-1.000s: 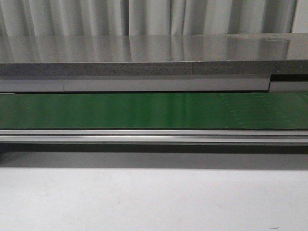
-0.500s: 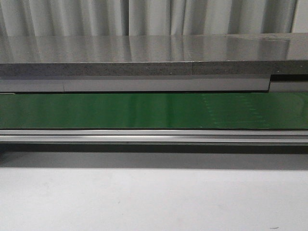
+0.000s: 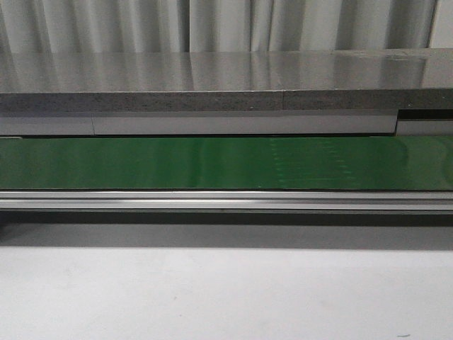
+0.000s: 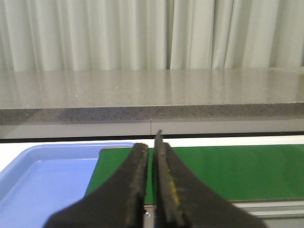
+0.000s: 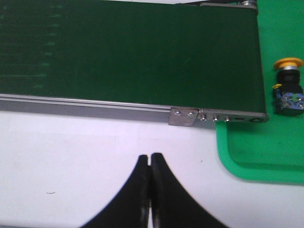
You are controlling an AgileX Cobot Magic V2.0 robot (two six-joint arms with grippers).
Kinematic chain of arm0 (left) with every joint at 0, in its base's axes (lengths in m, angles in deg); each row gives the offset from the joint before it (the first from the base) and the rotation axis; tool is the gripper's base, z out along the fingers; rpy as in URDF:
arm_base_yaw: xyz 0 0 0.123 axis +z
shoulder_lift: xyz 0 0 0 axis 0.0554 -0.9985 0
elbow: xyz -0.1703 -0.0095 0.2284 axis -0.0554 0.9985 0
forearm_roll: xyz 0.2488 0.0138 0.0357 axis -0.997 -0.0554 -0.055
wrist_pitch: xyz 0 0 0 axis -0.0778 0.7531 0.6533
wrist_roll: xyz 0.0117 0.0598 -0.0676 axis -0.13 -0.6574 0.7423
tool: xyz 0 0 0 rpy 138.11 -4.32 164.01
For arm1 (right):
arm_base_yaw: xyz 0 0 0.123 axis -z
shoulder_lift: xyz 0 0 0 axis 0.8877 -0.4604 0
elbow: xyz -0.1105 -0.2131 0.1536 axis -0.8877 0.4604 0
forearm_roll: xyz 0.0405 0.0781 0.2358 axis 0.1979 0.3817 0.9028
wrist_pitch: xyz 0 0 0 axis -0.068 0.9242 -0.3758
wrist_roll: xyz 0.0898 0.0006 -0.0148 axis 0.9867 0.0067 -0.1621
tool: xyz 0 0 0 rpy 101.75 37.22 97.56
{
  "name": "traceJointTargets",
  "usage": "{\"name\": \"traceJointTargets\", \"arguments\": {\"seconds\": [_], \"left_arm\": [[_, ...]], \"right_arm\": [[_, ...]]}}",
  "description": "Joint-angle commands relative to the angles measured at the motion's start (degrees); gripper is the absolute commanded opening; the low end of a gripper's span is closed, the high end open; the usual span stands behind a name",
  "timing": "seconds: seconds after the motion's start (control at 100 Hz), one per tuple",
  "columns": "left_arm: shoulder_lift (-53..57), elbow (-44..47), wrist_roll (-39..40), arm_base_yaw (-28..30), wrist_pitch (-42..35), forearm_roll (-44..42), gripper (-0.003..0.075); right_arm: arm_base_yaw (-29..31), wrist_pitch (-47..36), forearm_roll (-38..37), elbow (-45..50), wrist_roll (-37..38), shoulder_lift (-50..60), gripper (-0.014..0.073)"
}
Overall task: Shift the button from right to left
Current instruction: 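Lower the open right gripper around the yellow push button's black base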
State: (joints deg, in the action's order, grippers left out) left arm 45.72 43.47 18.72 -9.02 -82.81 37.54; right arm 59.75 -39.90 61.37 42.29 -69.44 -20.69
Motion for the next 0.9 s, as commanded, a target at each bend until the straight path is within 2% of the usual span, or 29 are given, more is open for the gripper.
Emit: {"name": "traceJointTargets", "arguments": {"seconds": [0.0, 0.17, 0.27, 0.34, 0.46, 0.56, 0.62, 0.89], "left_arm": [[2.1, 2.4, 0.6, 0.1, -5.1, 0.5, 0.0005], [2.1, 2.4, 0.6, 0.1, -5.1, 0.5, 0.0005], [2.1, 2.4, 0.6, 0.1, -5.1, 0.5, 0.0005], [2.1, 2.4, 0.6, 0.1, -5.1, 0.5, 0.0005], [2.1, 2.4, 0.6, 0.1, -5.1, 0.5, 0.0005], [2.1, 2.4, 0.6, 0.1, -5.1, 0.5, 0.0005], [2.1, 2.4, 0.6, 0.1, -5.1, 0.5, 0.0005], [2.1, 2.4, 0.6, 0.1, -5.1, 0.5, 0.0005]], "right_arm": [[0.2, -4.9, 0.4, -2.0, 0.0, -1.5, -0.0068], [0.2, -5.1, 0.4, -2.0, 0.0, -3.8, -0.0062], [0.2, -4.8, 0.4, -2.0, 0.0, -4.1, 0.0008], [0.2, -4.8, 0.4, -2.0, 0.0, -4.1, 0.0122], [0.2, -4.8, 0.4, -2.0, 0.0, -4.1, 0.0399], [0.2, -5.0, 0.7, -2.0, 0.0, -4.1, 0.054], [0.2, -5.3, 1.0, -2.0, 0.0, -4.1, 0.0563], [1.7, -5.8, -0.4, -5.8, 0.0, -6.3, 0.0562]]}}
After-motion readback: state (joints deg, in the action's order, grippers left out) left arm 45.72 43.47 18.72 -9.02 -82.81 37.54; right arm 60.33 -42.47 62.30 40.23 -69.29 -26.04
